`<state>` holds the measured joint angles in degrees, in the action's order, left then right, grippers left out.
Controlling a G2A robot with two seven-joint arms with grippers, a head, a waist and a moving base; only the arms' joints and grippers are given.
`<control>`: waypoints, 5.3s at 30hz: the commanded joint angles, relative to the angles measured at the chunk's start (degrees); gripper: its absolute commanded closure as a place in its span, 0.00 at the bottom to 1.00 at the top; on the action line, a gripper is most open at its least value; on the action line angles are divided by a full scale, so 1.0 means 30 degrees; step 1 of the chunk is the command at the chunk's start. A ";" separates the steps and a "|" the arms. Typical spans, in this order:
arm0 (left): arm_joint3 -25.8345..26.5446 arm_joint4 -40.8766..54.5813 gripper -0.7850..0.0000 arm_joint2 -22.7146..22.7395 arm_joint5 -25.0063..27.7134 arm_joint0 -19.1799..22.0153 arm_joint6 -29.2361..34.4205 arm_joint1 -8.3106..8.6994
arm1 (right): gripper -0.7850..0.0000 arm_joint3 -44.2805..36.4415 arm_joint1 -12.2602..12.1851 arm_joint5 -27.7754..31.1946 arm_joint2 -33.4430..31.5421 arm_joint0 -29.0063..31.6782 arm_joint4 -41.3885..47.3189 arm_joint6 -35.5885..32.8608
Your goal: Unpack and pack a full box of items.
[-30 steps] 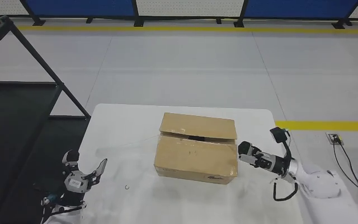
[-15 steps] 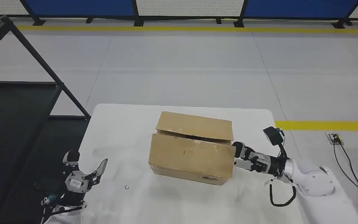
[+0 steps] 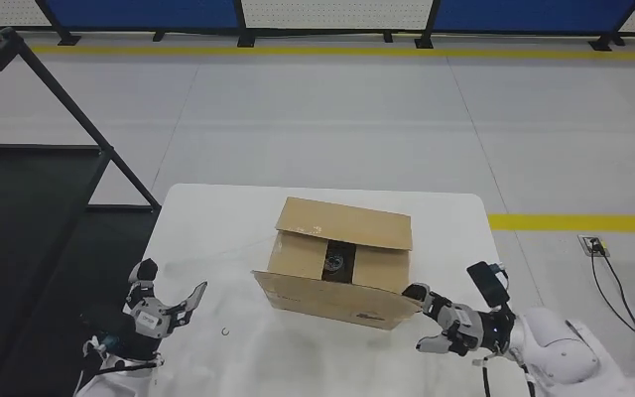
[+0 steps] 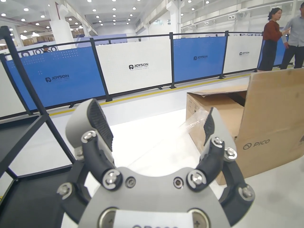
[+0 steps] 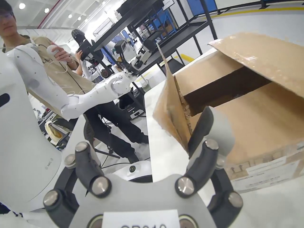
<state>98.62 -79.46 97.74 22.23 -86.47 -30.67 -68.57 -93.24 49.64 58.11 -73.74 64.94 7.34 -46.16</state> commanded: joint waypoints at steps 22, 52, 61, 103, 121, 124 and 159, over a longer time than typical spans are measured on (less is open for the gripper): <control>0.0077 -0.4358 0.00 -0.1345 0.2932 0.0365 0.0391 0.0493 | 0.00 -0.1418 -0.2781 -0.0036 0.1858 0.0403 -0.2052 -0.0041; -0.2633 -0.5832 0.00 -0.4058 0.5443 0.2843 0.2474 0.0873 | 0.00 -0.1124 -0.2758 -0.0036 0.1194 0.0620 -0.1556 0.0520; -0.2878 -0.5596 0.00 -0.4681 0.5710 0.3233 0.3374 0.0948 | 0.00 -0.0516 -0.2587 -0.0036 0.1013 0.0680 -0.2166 0.1607; -0.2023 -0.2794 0.00 -0.5460 0.5026 0.2921 0.4289 0.1340 | 0.00 0.0890 -0.2373 -0.0036 0.1243 0.0645 0.2311 0.2434; -0.1420 -0.2171 0.00 -0.5274 0.4312 0.2484 0.4085 0.1359 | 0.00 0.0654 -0.1631 -0.6396 0.2543 -0.0925 0.6437 0.3492; -0.1242 -0.1990 0.00 -0.5164 0.4274 0.2217 0.3701 0.1390 | 0.00 0.1215 -0.1516 -0.7271 0.2753 -0.1543 0.8480 0.1760; -0.1275 -0.1917 0.00 -0.5503 0.3918 0.2115 0.3953 0.1579 | 0.00 0.5878 0.1073 -0.9175 0.5823 -0.6925 0.7519 0.3050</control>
<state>94.75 -85.17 81.30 33.94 -80.20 -18.87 -63.85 -75.60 52.86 30.63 -56.29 44.16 29.92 -36.98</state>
